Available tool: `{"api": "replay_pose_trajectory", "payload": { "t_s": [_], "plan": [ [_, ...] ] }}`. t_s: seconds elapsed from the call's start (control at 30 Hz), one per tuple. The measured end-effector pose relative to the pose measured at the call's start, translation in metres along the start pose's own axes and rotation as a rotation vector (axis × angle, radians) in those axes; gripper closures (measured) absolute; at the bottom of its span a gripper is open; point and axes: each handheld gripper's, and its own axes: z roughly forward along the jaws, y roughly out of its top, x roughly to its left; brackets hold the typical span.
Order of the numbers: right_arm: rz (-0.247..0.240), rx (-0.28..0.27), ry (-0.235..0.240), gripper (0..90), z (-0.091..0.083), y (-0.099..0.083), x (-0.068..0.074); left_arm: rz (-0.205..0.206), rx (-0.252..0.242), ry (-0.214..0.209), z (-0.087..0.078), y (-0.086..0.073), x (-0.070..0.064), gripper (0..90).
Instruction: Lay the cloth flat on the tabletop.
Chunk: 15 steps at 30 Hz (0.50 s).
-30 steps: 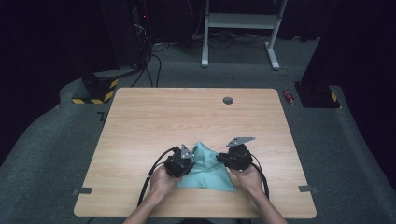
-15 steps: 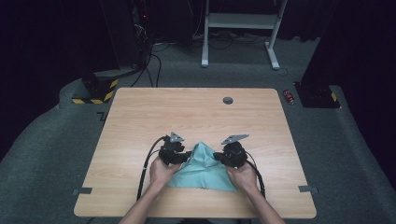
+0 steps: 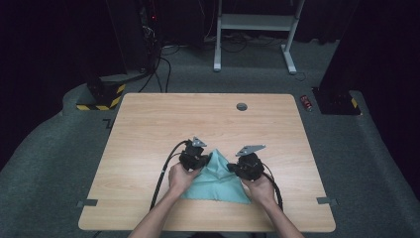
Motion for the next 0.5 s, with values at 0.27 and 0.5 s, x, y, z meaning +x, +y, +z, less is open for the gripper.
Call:
{"api": "replay_pose_trajectory", "payload": {
  "t_s": [0.27, 0.5],
  "plan": [
    [-0.01, -0.094, -0.039, 90.0, -0.018, 0.005, -0.001, 0.083, -0.145, 0.066, -0.041, 0.015, -0.008, 89.5],
    [-0.114, -0.031, -0.018, 89.9, -0.01, -0.024, 0.027, 0.252, -0.101, 0.063, -0.056, -0.036, -0.04, 89.1]
  ]
}}
